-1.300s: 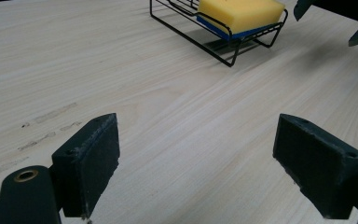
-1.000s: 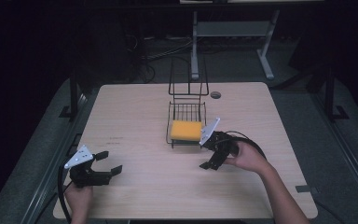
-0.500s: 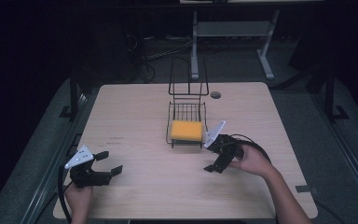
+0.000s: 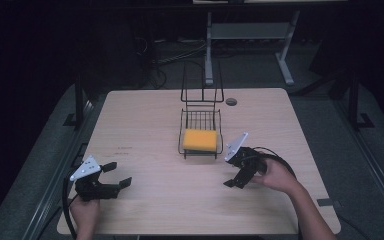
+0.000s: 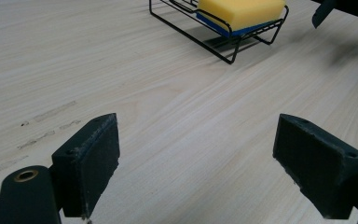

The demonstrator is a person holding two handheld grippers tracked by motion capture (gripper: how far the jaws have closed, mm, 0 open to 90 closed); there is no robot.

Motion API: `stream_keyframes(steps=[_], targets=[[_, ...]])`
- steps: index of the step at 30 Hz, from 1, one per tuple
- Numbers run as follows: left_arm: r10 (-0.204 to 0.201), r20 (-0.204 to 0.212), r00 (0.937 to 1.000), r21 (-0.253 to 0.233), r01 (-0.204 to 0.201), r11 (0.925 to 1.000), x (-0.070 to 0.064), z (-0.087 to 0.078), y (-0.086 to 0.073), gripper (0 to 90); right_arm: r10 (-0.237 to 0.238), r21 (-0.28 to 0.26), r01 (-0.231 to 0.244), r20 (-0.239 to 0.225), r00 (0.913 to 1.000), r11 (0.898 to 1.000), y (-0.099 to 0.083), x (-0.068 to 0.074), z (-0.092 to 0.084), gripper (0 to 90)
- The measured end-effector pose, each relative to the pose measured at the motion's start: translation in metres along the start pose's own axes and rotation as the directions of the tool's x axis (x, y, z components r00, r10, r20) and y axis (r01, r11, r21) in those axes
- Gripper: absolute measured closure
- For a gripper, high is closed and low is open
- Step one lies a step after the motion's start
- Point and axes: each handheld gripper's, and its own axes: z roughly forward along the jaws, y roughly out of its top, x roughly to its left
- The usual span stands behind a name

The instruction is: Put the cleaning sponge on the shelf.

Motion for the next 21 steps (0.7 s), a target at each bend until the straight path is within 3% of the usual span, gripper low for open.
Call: stream_keyframes(steps=[21], targets=[[0.0,0.0,1.0,0.003,0.0,1.0,0.0,0.001,0.0,14.1,0.039,0.001,-0.039,0.012,0.9992,0.999,-0.021,0.005,-0.006,16.2]])
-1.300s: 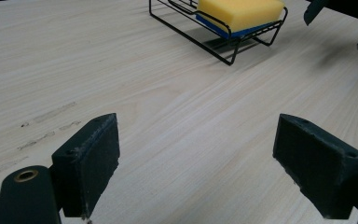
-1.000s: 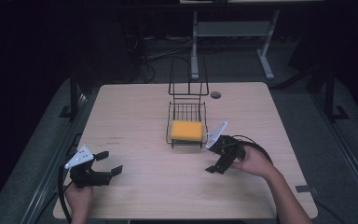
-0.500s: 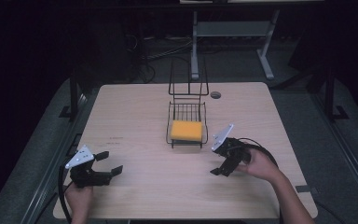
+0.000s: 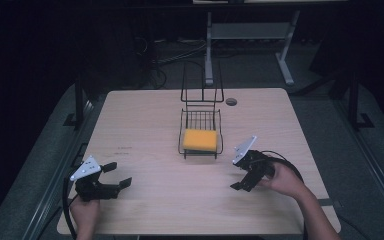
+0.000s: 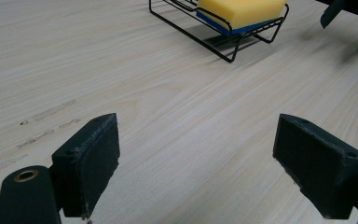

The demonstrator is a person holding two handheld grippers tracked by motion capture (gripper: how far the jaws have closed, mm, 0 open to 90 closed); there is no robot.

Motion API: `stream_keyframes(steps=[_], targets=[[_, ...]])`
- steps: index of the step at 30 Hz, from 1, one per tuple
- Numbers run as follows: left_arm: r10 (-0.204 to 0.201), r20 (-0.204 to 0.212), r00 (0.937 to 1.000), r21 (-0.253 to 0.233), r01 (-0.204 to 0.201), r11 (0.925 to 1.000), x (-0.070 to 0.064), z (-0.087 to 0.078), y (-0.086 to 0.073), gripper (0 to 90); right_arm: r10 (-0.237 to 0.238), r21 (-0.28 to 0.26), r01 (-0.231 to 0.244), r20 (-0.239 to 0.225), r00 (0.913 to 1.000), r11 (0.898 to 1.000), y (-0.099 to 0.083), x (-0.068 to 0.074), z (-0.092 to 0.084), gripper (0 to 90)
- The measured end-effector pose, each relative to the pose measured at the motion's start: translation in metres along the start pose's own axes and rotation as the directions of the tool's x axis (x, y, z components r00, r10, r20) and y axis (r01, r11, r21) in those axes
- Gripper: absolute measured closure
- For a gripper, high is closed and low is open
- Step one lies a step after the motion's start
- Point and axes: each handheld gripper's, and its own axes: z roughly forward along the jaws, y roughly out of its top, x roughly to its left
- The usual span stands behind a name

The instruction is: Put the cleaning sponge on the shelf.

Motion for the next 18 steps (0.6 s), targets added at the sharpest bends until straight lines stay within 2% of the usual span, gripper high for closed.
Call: stream_keyframes(steps=[13,18], targets=[[0.008,0.0,1.0,0.005,-0.008,1.0,0.0,0.0,0.0,14.1,0.016,0.0,-0.016,0.018,0.9997,1.0,-0.016,0.01,-0.01,16.2],[0.007,-0.003,1.0,0.006,-0.007,1.0,-0.001,0.001,0.0,14.1,0.013,-0.009,-0.012,0.037,0.9992,1.0,-0.022,0.021,-0.016,16.2]])
